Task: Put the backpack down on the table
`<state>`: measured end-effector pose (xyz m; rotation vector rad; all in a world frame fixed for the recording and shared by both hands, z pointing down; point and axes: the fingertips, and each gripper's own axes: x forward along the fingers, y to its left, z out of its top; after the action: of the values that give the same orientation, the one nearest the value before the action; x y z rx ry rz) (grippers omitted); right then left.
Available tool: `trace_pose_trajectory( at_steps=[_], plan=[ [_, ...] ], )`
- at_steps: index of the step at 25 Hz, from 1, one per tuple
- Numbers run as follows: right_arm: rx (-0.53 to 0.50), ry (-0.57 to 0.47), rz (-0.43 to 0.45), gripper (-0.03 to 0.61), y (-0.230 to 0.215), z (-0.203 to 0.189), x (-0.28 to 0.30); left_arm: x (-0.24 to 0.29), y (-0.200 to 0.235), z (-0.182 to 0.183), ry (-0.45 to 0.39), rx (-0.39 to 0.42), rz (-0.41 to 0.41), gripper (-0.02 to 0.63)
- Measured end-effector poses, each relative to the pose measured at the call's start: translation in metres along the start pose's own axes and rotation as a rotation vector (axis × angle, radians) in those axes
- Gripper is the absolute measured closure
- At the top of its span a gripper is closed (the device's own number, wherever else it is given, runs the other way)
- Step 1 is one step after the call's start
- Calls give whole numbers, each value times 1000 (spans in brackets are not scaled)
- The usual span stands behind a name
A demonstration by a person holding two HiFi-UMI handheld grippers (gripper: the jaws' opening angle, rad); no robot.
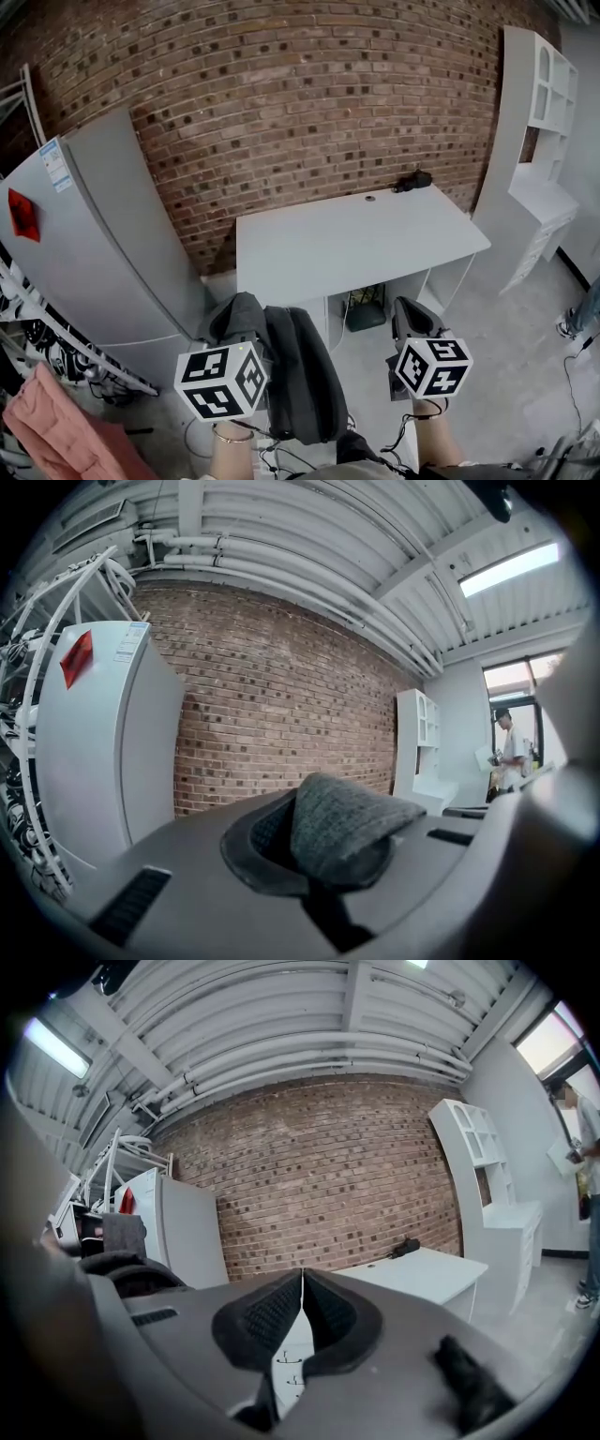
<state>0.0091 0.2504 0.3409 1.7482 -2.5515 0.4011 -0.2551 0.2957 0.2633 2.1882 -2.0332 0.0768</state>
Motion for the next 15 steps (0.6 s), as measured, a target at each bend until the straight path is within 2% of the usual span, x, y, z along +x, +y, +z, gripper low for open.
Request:
trace_pose_trajectory(
  at_steps=[15],
  plan=[
    [0,-5,44,548,-34,41,106,94,-3,55,-62,20,23,604]
  ],
)
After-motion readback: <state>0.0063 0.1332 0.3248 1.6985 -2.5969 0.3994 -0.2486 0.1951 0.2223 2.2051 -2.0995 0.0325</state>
